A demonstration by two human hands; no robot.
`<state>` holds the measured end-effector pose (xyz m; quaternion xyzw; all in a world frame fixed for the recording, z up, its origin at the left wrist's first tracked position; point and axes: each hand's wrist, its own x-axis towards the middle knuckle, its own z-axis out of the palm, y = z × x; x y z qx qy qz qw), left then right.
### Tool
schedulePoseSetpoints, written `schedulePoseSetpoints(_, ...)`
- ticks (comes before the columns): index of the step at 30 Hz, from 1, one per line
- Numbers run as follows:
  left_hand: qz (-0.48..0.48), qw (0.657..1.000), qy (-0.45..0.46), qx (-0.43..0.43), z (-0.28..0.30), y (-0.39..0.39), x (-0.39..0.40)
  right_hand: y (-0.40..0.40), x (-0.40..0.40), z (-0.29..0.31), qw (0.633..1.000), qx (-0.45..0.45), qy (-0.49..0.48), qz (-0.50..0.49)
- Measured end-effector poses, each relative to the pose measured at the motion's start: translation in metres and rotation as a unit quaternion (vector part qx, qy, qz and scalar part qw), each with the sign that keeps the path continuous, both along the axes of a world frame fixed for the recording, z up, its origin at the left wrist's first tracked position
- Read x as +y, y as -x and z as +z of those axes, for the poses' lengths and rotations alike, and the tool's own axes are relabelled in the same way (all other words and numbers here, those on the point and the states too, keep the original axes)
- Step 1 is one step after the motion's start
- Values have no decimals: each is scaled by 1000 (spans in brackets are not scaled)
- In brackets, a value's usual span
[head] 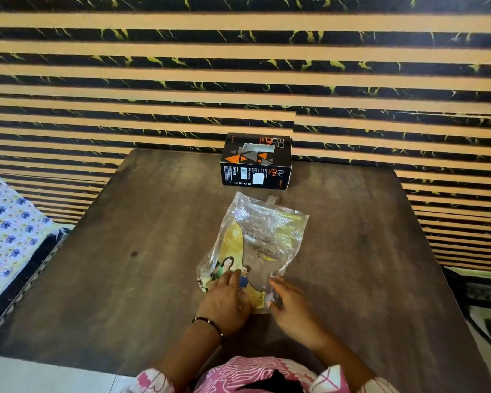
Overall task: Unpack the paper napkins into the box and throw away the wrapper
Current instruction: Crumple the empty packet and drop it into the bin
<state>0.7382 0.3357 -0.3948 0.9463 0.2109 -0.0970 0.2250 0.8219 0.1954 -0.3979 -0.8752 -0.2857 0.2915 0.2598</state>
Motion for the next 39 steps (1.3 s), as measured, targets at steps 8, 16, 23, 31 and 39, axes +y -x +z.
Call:
schedulePoseSetpoints(8,98,988,-116,-28,0,-3,20,0,-2,-3,1000,18,-10,-18)
schedulePoseSetpoints(16,44,999,-19,10,-12,0,8,-2,-6,0,998,-6,28,-47)
schedulePoseSetpoints(23,-89,996,-3,10,-8,-8,-7,5,2,7,997,-4,83,-2)
schedulePoseSetpoints(31,-37,997,54,-43,-1,-11,-2,5,-4,7,996,-60,65,-13)
schedulePoseSetpoints(39,-44,997,65,-20,-10,-9,-4,6,-5,3,997,-18,77,7)
